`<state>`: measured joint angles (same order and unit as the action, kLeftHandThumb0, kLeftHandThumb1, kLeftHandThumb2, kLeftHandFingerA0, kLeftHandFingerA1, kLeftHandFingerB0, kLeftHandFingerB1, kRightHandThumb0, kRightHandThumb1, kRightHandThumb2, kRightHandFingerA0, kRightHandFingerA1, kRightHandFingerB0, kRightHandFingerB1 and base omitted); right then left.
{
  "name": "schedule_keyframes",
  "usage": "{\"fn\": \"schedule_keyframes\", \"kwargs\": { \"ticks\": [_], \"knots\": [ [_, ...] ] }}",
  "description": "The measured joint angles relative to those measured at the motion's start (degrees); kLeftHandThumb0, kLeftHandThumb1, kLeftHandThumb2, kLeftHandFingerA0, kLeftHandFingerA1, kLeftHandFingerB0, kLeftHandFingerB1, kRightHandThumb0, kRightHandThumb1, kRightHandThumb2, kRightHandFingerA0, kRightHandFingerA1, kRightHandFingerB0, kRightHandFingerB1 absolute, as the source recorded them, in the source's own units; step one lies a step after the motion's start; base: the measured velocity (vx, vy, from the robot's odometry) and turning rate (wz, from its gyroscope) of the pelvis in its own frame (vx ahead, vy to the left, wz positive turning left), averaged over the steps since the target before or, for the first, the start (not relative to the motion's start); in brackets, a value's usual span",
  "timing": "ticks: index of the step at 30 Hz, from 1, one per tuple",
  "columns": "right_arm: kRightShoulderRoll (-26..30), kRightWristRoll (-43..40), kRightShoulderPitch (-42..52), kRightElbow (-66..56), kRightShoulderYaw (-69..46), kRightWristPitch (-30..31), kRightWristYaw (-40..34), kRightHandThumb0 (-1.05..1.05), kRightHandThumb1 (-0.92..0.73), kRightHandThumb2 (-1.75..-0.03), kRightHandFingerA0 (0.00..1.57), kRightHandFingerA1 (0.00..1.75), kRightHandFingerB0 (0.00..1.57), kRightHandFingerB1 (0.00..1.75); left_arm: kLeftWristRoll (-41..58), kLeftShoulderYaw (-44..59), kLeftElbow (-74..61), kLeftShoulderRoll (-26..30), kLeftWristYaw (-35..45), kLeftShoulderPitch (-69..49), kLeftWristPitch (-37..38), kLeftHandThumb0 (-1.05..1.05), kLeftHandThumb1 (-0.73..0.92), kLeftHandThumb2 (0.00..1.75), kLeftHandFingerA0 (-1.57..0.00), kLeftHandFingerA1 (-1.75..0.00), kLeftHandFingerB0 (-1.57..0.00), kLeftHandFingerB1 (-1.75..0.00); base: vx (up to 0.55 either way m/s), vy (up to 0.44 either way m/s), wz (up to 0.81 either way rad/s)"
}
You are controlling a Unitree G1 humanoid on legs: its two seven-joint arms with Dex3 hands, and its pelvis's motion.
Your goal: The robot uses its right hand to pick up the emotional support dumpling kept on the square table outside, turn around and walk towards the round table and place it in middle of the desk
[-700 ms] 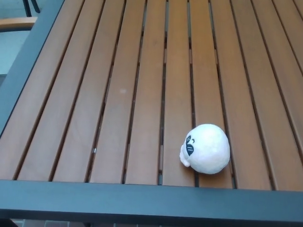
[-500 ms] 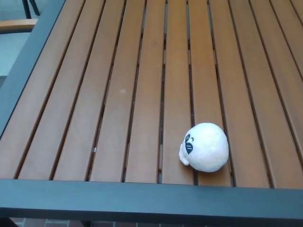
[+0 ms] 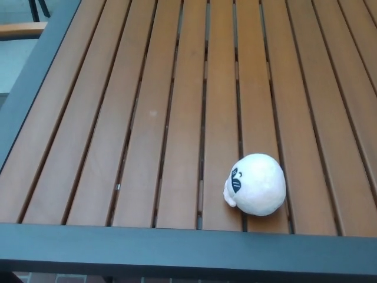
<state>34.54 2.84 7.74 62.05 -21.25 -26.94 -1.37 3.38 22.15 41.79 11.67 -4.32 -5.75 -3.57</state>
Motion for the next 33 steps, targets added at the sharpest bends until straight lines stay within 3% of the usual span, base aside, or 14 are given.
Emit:
{"fn": "schedule_keyframes", "kwargs": {
  "ticks": [2,7,8,11,12,16,17,20,21,24,25,28,29,33],
  "knots": [
    [0.9,0.3,0.8,0.4,0.5,0.0,-0.3,-0.01,-0.70,-0.64,0.91,0.56,0.64,0.50,-0.3,-0.4,0.9,0.7,-0.3,-1.1,0.6,0.00,0.69,0.66,-0.87,-0.65,-0.81,-0.60,0.00,0.000,0.00],
    [2.3,0.8,2.3,3.9,1.4,0.2,-0.5,-0.07,-0.63,-0.62,0.95,0.64,0.65,0.55,-1.3,-1.6,3.1,3.3,-0.6,-3.1,1.6,0.00,0.69,0.66,-0.88,-0.64,-0.80,-0.58,0.00,0.000,0.00],
    [2.5,0.8,2.7,4.7,1.6,0.2,-0.5,-0.09,-0.67,-0.60,0.92,0.56,0.63,0.48,-1.5,-1.9,3.5,3.8,-0.7,-3.5,1.9,0.00,0.72,0.67,-0.85,-0.64,-0.81,-0.62,0.00,0.000,0.00],
    [3.3,0.8,4.4,6.1,1.4,0.5,-0.4,-0.09,-0.67,-0.60,0.92,0.56,0.63,0.48,-2.1,-2.8,4.4,4.8,-0.6,-4.6,2.5,0.00,0.72,0.67,-0.85,-0.64,-0.81,-0.62,0.00,0.000,0.00],
    [3.5,0.7,5.1,6.5,1.2,0.6,-0.4,-0.14,-0.58,-0.57,0.93,0.58,0.64,0.48,-2.2,-3.0,4.9,4.9,-0.5,-5.1,2.8,0.04,0.73,0.73,-0.84,-0.60,-0.79,-0.59,0.00,0.000,0.00],
    [3.9,-0.1,7.6,7.3,0.2,0.9,0.0,-0.14,-0.58,-0.57,0.93,0.58,0.64,0.48,-2.3,-3.3,5.7,5.8,0.2,-7.9,3.9,0.04,0.73,0.73,-0.84,-0.60,-0.79,-0.59,0.00,0.000,0.00],
    [3.9,-0.2,7.9,7.4,0.1,0.9,0.0,-0.16,-0.58,-0.57,0.83,0.50,0.52,0.42,-2.3,-3.3,5.7,6.0,0.3,-8.3,4.1,-0.01,0.73,0.66,-0.82,-0.62,-0.77,-0.58,0.00,0.000,0.00],
    [4.0,-1.5,9.5,5.8,-2.4,1.4,0.1,-0.16,-0.58,-0.57,0.83,0.50,0.52,0.42,-1.9,-2.2,5.7,6.9,1.5,-11.2,4.7,-0.01,0.73,0.66,-0.82,-0.62,-0.77,-0.58,0.00,0.000,0.00],
    [4.2,-2.2,9.8,4.8,-3.6,1.5,0.1,-0.13,-0.70,-0.60,0.78,0.48,0.50,0.40,-1.6,-1.5,5.5,7.5,2.0,-12.1,4.9,-0.04,0.75,0.67,-0.88,-0.61,-0.79,-0.58,0.00,0.000,0.00],
    [4.4,-3.5,10.7,1.2,-6.5,1.6,-0.2,-0.13,-0.70,-0.60,0.78,0.48,0.50,0.40,-0.8,0.0,5.6,9.1,2.8,-13.5,5.4,-0.04,0.75,0.67,-0.88,-0.61,-0.79,-0.58,0.00,0.000,0.00],
    [4.6,-4.0,11.0,-0.9,-7.8,1.4,-0.5,-0.32,-0.70,-0.61,0.38,0.40,0.20,0.29,-0.7,0.7,5.8,9.7,2.9,-13.9,5.5,-0.04,0.73,0.64,-0.90,-0.62,-0.79,-0.57,0.00,0.000,0.00],
    [5.2,-5.3,12.0,-8.4,-11.1,1.1,-1.2,-0.32,-0.70,-0.61,0.38,0.40,0.20,0.29,-0.2,2.1,6.1,11.4,3.1,-14.3,5.8,-0.04,0.73,0.64,-0.90,-0.62,-0.79,-0.57,0.00,0.000,0.00],
    [5.2,-5.4,12.0,-9.7,-11.4,1.2,-1.2,-0.82,-0.56,-0.90,0.00,0.12,0.03,0.09,-0.2,2.2,6.1,11.4,3.1,-14.3,5.8,-0.05,0.73,0.61,-0.86,-0.58,-0.77,-0.55,0.00,0.000,0.00],
    [5.2,-5.8,12.4,-18.6,-13.1,2.1,-1.1,-0.94,-0.60,-0.95,0.00,0.06,0.00,0.00,0.0,2.6,6.1,11.4,3.2,-14.1,5.8,-0.05,0.73,0.61,-0.87,-0.59,-0.77,-0.55,0.00,0.000,0.00]
  ]
}}
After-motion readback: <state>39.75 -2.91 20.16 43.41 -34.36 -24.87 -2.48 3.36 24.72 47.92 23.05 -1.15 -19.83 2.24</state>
